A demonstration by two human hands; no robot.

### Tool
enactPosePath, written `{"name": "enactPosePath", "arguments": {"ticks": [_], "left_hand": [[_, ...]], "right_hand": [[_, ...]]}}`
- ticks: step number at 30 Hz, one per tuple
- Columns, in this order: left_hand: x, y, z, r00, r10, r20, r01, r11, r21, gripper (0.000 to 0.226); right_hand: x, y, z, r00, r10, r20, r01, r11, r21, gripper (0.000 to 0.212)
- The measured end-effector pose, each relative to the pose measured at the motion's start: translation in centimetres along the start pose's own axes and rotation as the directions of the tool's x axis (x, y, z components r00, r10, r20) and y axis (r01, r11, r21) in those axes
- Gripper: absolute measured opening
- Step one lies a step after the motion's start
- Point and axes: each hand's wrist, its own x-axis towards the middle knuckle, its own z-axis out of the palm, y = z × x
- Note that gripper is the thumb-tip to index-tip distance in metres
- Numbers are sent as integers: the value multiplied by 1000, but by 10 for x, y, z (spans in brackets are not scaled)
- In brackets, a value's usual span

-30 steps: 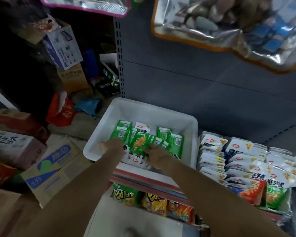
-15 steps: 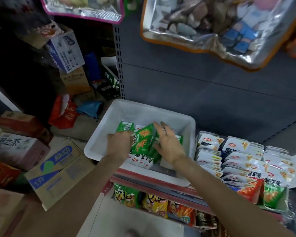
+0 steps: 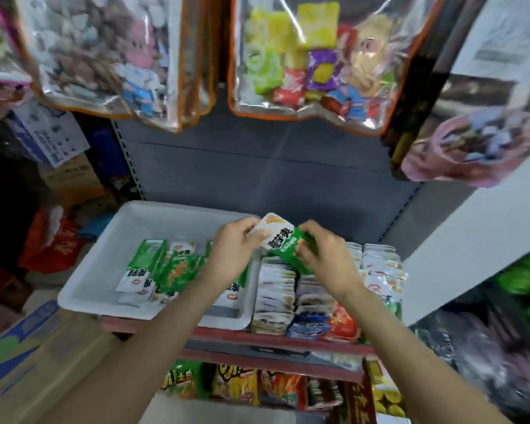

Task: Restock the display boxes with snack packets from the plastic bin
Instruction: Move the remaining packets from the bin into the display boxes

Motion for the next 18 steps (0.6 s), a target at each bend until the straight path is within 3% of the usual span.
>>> {"name": "enactPosePath", "arguments": {"ticks": [4, 6, 8, 11, 15, 18], "left_hand": [[2, 42, 63, 993, 100, 63, -103, 993, 52, 7], [2, 53, 89, 990, 79, 120, -88, 994, 71, 20], [0, 51, 111, 969, 51, 243, -112, 963, 246, 39], [-9, 41, 135, 913, 43, 405, -280, 788, 548, 52], [-20, 35, 154, 873, 62, 484, -440, 529, 726, 56], [-22, 33, 157, 878, 62, 475, -441, 489, 752, 49]], "right_hand": [[-24, 45, -49, 997, 47, -63, -48, 999, -9, 16], [-36, 69, -67, 984, 108, -142, -106, 994, 18, 16], [-47, 91, -78, 961, 180, -210, -166, 983, 82, 14], [-59, 122, -83, 938, 272, -214, -242, 958, 156, 9], [-67, 160, -67, 917, 389, -83, -367, 908, 201, 26], [-70, 178, -52, 897, 442, 7, -429, 867, 254, 36]]}}
